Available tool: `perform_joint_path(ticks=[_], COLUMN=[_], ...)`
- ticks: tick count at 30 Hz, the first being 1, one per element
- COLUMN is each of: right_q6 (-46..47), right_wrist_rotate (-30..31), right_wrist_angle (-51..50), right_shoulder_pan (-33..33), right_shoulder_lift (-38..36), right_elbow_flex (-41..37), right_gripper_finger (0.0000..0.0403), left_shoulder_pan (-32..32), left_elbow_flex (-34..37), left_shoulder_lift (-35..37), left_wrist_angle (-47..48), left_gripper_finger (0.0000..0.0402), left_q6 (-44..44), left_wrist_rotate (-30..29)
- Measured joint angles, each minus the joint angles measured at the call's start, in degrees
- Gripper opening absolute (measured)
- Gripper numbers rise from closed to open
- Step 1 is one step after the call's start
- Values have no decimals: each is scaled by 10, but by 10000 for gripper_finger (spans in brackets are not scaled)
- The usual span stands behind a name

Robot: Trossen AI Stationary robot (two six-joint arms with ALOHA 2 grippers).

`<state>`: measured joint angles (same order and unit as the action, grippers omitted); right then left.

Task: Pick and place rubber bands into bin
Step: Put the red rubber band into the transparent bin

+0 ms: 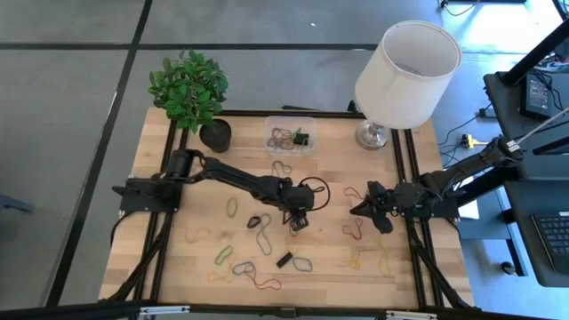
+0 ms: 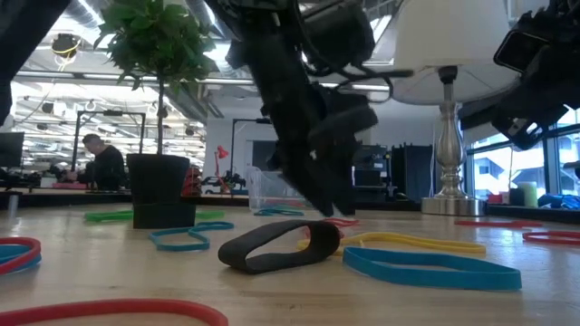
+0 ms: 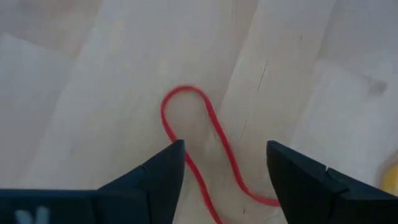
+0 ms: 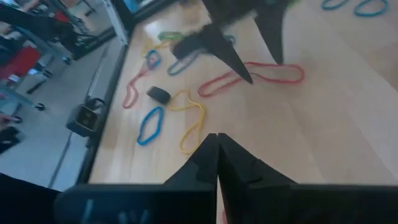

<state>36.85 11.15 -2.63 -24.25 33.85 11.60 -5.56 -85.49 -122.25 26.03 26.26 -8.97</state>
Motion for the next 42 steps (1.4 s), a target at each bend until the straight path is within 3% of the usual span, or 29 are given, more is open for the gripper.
perform_joint_path(ticks=[5, 8, 11, 15, 17, 29, 38, 42], right_q6=[0, -11, -14, -25, -28, -31, -44, -59], right_wrist_rotate=[-8, -8, -8, -8, -8, -7, 7, 26], right_wrist_angle=[2, 0, 1, 1, 1, 2, -1, -1], right_shoulder_pan=[0, 0, 0, 0, 0, 0, 1, 1], right_shoulder_lift=[0, 1, 1, 1, 1, 1, 1, 1], right_elbow_flex=[0, 0, 0, 0, 0, 0, 0, 0], right_gripper_finger=[7, 7, 7, 7, 7, 7, 7, 7], left_shoulder_pan=[-8, -13, -19, -25, -26, 6, 102, 163], left_elbow_flex=[-3, -3, -3, -2, -2, 2, -2, -31], left_shoulder_lift=[-12, -11, -11, -11, -9, 102, 198, 204], left_wrist_angle=[36, 71, 89, 98, 98, 135, 131, 127], left_gripper_finger=[227, 206, 152, 40, 13, 3, 2, 2], left_q6=[37, 43, 46, 47, 47, 16, -117, -206], left_wrist_rotate=[-20, -33, -40, -43, -47, -45, -60, -35])
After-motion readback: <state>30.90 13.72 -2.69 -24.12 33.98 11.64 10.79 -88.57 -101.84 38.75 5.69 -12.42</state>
